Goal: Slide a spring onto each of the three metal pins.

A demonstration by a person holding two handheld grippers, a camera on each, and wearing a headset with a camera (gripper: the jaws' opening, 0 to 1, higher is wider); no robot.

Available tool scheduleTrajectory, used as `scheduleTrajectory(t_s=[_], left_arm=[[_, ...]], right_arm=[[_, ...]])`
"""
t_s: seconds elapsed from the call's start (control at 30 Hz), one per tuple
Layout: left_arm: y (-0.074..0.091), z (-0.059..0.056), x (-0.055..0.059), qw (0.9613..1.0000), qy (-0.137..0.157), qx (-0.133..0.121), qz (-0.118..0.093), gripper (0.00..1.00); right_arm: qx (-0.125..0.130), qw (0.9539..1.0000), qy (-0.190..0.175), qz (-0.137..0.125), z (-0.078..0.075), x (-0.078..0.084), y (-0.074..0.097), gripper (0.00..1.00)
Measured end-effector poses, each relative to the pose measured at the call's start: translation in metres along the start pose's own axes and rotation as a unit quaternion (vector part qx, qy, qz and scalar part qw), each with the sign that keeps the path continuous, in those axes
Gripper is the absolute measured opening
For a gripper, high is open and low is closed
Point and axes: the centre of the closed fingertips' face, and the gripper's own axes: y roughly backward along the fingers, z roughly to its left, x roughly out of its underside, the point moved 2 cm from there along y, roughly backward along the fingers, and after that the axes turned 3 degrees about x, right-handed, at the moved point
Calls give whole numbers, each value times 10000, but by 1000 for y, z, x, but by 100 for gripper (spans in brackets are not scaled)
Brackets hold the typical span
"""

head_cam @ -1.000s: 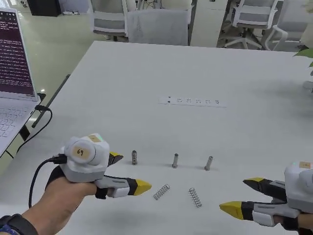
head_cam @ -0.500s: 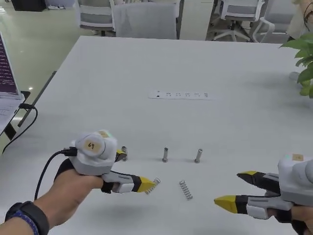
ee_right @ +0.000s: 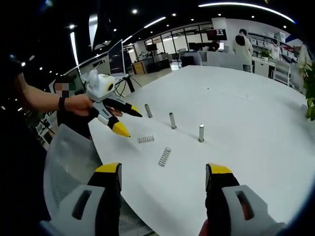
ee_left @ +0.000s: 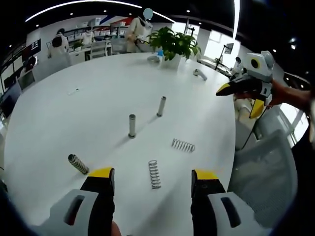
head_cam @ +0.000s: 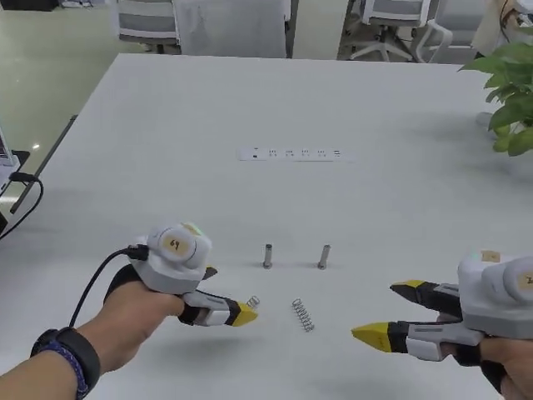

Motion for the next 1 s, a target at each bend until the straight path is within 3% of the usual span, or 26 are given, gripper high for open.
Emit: scheduleTrajectory(t_s=[0.3, 0.53, 0.77, 1.0], left_arm=[[-12, -1, 15, 9993, 12, -32, 385, 43], [-19, -1, 26, 9984, 196, -58, 535, 27], [-24, -2, 31, 9977, 229, -46, 638, 17], [-32, -4, 34, 9969, 254, -38, 738, 14]], right_arm=[[-54, 10000, 42, 29, 2, 1, -1, 67], [-96, 9999, 60, 82, 3, 2, -2, 67], [-102, 9999, 58, 90, 0, 3, -2, 67], [-134, 9999, 47, 93, 0, 2, -2, 67]])
